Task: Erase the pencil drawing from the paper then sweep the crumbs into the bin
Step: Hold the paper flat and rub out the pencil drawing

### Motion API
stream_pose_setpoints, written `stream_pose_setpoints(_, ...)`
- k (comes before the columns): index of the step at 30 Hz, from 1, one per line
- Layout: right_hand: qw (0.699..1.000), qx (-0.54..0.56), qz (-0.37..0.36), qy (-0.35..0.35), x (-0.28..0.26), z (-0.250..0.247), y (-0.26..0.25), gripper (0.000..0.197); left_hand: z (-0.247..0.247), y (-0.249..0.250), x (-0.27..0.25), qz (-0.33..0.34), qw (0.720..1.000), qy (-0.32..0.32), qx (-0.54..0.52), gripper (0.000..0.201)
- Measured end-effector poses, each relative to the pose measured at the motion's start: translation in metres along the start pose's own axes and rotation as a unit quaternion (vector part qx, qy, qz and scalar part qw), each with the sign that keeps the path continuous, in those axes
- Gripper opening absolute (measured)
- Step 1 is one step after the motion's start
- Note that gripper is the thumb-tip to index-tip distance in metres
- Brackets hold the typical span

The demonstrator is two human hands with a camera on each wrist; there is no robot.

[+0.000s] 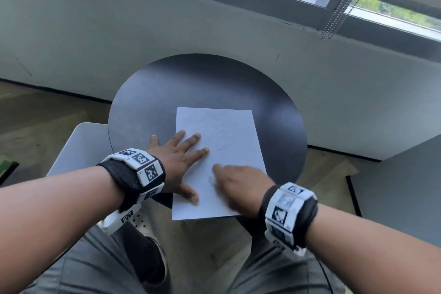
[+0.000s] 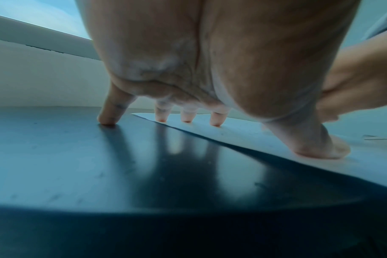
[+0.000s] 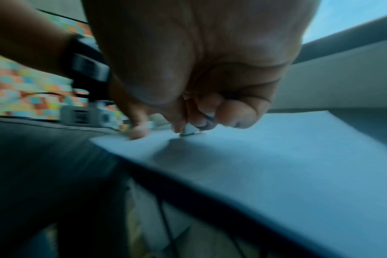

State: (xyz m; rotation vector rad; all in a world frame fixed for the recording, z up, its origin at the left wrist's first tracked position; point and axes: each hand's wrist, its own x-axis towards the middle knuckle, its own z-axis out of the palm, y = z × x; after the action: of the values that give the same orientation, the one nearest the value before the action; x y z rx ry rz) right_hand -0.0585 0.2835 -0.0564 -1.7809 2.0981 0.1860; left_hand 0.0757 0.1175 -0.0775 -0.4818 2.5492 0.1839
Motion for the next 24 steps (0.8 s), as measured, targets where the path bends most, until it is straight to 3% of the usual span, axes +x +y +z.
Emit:
stream_pose_setpoints(1, 0.999, 0.008, -0.037, -0.025, -0.005, 0.0, -0.009, 0.016, 0.0, 0.0, 0.0, -0.001, 1.0, -0.001, 0.002, 0.127)
stream_pose_setpoints(3, 0.999, -0.005, -0.027, -0.029, -0.002, -0.006, 0.003, 0.021, 0.0, 0.001, -0.001, 0.0, 1.0, -0.002, 0.002, 0.128)
stream_pose_setpoints(6, 0.992, -0.022, 0.127, 0.008, 0.011, -0.019, 0.053, 0.027, -0.001, 0.0, 0.0, 0.001, 1.0, -0.002, -0.005, 0.127)
stream_pose_setpoints(8, 0.983, -0.023, 0.175, 0.041, 0.016, -0.02, 0.066, 0.024, -0.001, 0.0, 0.0, -0.001, 1.0, -0.001, -0.006, 0.127)
stream_pose_setpoints(10, 0.989, -0.013, 0.14, 0.047, 0.011, -0.014, 0.049, 0.021, 0.0, 0.0, 0.0, -0.001, 1.0, 0.0, -0.004, 0.127)
stream_pose_setpoints(14, 0.999, 0.024, -0.027, -0.019, -0.016, 0.005, -0.012, 0.02, 0.002, 0.001, 0.0, -0.002, 1.0, 0.005, 0.007, 0.126)
stream_pose_setpoints(15, 0.999, 0.021, -0.026, -0.028, -0.017, 0.005, -0.013, 0.021, 0.002, 0.001, 0.0, -0.002, 1.0, 0.006, 0.007, 0.126)
stream_pose_setpoints(17, 0.998, 0.027, 0.058, -0.02, -0.007, -0.002, 0.008, 0.023, 0.002, -0.001, -0.001, -0.004, 1.0, 0.01, 0.002, 0.125)
stream_pose_setpoints(20, 0.966, 0.151, 0.208, 0.042, 0.002, -0.026, 0.047, 0.026, 0.004, -0.002, -0.003, -0.013, 1.0, 0.015, -0.01, 0.122)
stream_pose_setpoints(22, 0.932, 0.291, 0.194, 0.093, 0.001, -0.03, 0.048, 0.023, 0.007, -0.001, -0.005, -0.018, 1.0, 0.021, -0.01, 0.116)
stream_pose_setpoints(24, 0.885, 0.439, 0.13, 0.084, -0.006, -0.023, 0.027, 0.024, 0.007, -0.001, -0.006, -0.018, 0.999, 0.017, -0.024, 0.101)
